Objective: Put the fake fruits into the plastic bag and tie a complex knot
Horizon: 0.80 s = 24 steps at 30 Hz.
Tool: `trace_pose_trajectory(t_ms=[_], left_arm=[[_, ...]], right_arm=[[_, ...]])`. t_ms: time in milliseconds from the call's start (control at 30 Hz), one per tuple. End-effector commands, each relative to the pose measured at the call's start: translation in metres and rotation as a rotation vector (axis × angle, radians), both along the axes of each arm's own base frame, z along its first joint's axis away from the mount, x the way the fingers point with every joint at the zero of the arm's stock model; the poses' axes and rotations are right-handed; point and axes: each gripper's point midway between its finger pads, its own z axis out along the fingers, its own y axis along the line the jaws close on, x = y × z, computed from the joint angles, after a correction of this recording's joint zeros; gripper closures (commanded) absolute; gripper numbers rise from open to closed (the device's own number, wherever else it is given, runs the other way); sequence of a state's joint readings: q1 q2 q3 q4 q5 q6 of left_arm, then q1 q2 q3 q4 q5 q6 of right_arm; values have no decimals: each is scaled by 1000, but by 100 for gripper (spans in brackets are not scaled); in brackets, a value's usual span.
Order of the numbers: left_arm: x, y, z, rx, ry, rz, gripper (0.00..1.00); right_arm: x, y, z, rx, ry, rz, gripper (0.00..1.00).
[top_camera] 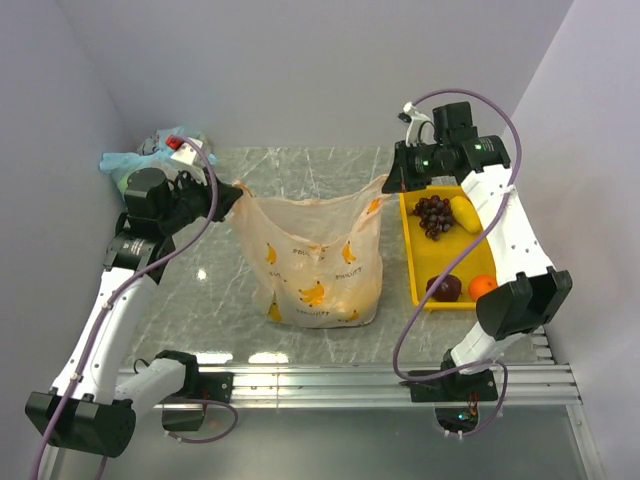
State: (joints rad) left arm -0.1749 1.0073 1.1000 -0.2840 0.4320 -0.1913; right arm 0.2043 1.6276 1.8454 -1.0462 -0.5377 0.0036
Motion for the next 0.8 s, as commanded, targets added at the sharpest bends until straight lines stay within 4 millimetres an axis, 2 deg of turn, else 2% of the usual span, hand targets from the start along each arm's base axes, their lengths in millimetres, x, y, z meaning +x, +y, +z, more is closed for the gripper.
trace_pose_trajectory(t_ms=[0,67,100,133,167,200,233,267,300,333,367,400,433,467,500,567,600,667,700,733,767], left_arm=[[-23,-16,43,-8,-125,-149,87],[-29,-21,56,0,-163,-197,72],[-31,-25,61,0,-176,-225,56],[-32,-25,75,-2,-212,-233,49],[-32,-26,83,-2,-231,-236,44],[-26,-29,88,-3,-239,-246,34],[-26,-30,105,-2,-275,-255,31],[-23,-33,110,13,-293,-266,30],[-16,-41,106,23,-274,-290,27],[-16,-45,120,34,-311,-298,27],[-14,-52,121,57,-332,-319,26],[-16,-71,115,60,-312,-376,23],[-20,-82,119,88,-343,-410,21],[-23,-94,115,123,-363,-449,20],[-33,-119,106,126,-348,-528,20],[-47,-141,96,137,-345,-628,20],[-60,-159,90,131,-343,-690,20],[-69,-177,80,123,-355,-731,20],[-81,-191,76,118,-362,-773,19],[-84,-198,67,119,-353,-787,18],[-85,-204,69,110,-375,-789,18]], right_arm=[[-25,14,62,92,-153,121,100],[-34,19,72,132,-160,153,100],[-42,25,76,171,-146,179,100],[-50,27,82,193,-152,195,100],[-55,29,83,211,-145,213,100],[-66,32,86,242,-134,245,100],[-70,32,86,251,-127,252,100],[-74,33,85,257,-118,259,100],[-78,34,84,262,-111,267,100],[-84,33,82,266,-103,273,100],[-86,33,80,267,-93,272,100],[-91,32,78,266,-87,274,100],[-91,30,76,257,-87,268,100],[-93,29,73,248,-80,263,98],[-94,27,71,235,-83,256,97],[-95,22,67,208,-81,240,95],[-98,21,69,202,-91,241,95],[-101,19,70,196,-96,235,93],[-105,19,72,202,-102,241,91],[-107,19,73,204,-106,243,87],[-109,19,74,207,-108,247,74]])
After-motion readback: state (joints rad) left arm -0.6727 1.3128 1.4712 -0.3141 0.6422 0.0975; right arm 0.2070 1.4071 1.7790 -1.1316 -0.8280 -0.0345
